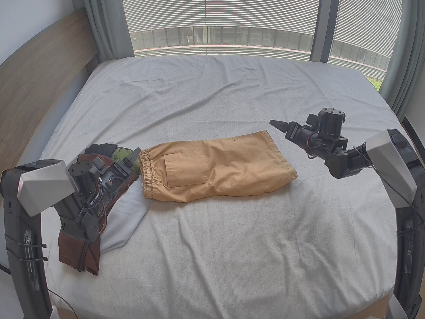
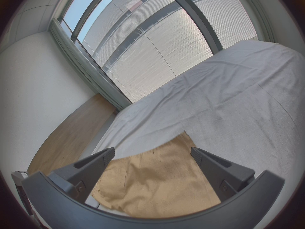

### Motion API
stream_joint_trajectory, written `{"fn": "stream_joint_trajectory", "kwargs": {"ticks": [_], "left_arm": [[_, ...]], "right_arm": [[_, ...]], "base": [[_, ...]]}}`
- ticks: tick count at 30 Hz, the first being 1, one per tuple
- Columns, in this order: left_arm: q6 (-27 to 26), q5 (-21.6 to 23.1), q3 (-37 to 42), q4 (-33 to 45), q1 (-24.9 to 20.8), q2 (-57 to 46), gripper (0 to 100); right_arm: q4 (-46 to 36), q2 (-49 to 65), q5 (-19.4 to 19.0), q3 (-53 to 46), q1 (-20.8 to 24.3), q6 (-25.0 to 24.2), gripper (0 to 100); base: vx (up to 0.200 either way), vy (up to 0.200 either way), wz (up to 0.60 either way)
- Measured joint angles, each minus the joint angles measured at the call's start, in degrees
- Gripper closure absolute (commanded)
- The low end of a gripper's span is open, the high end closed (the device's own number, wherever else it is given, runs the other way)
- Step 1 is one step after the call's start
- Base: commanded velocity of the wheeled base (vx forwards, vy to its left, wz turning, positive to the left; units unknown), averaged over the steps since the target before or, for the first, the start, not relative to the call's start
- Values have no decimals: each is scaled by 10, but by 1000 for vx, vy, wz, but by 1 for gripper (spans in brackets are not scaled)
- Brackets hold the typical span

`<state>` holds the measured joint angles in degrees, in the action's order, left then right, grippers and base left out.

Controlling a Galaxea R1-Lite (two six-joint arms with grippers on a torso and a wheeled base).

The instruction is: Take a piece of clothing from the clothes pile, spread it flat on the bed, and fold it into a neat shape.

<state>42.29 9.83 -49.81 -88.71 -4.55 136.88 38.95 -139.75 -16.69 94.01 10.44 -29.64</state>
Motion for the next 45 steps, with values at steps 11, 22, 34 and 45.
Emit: {"fn": "stream_joint_trajectory", "kwargs": {"ticks": [11,22,34,45], "left_arm": [[-27,75,68,0,0,-54,0],[-121,107,127,0,-15,-85,0],[-130,107,134,0,-21,-88,0],[-130,107,133,1,-21,-86,0]], "right_arm": [[29,93,1,-233,11,1,0],[55,110,21,-345,26,-1,0],[75,27,39,-290,37,-3,0],[73,-40,51,-206,45,-29,0]], "base": [[0,0,0],[0,0,0],[0,0,0],[0,0,0]]}}
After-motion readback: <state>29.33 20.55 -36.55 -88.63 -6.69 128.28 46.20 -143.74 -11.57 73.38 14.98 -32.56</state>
